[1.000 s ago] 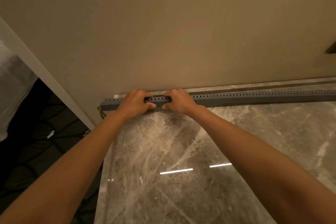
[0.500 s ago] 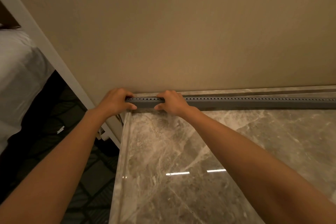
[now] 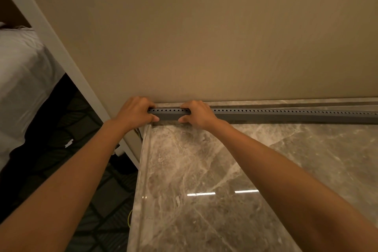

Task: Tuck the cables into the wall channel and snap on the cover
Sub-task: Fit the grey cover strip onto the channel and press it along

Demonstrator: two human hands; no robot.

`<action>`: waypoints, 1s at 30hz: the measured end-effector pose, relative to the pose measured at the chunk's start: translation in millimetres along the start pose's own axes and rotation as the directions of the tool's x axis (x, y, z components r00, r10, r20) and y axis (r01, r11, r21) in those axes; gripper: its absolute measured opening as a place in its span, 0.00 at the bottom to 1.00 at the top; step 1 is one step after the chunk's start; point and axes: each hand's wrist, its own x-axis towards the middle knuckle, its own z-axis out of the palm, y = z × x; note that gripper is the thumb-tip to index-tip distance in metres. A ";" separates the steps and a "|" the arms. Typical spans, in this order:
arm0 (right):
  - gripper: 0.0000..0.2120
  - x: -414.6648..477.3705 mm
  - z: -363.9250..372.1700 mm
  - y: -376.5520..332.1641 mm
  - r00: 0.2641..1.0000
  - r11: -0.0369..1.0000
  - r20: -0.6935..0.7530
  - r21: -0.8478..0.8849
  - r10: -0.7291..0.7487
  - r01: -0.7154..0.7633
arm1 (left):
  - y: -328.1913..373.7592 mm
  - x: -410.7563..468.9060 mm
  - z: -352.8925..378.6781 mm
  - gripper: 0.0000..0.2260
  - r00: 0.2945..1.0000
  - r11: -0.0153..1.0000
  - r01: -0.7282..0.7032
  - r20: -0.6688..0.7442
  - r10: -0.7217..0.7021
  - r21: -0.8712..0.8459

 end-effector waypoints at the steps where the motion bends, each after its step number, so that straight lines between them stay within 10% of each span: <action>1: 0.13 -1.0 0.3 0.0 1.000 1.000 -0.010 -0.007 -0.010 0.010 | 3.1 -0.8 2.3 0.14 1.000 0.999 -0.022 -0.007 0.022 0.042; 8: 0.21 -21.2 -6.8 22.7 0.996 1.000 -0.085 -0.017 0.004 -0.005 | 45.4 -8.3 33.5 0.21 0.948 0.946 -0.222 -0.174 0.266 0.236; 19: 0.16 -36.8 -15.2 69.5 0.981 0.992 -0.185 -0.098 0.061 -0.080 | 63.6 24.1 9.1 0.10 0.985 0.990 -0.076 0.166 0.055 0.117; 30: 0.19 -74.0 -39.0 122.8 0.956 0.979 -0.241 -0.068 0.169 -0.190 | 130.1 24.0 34.9 0.14 0.992 0.992 -0.123 0.031 0.123 0.019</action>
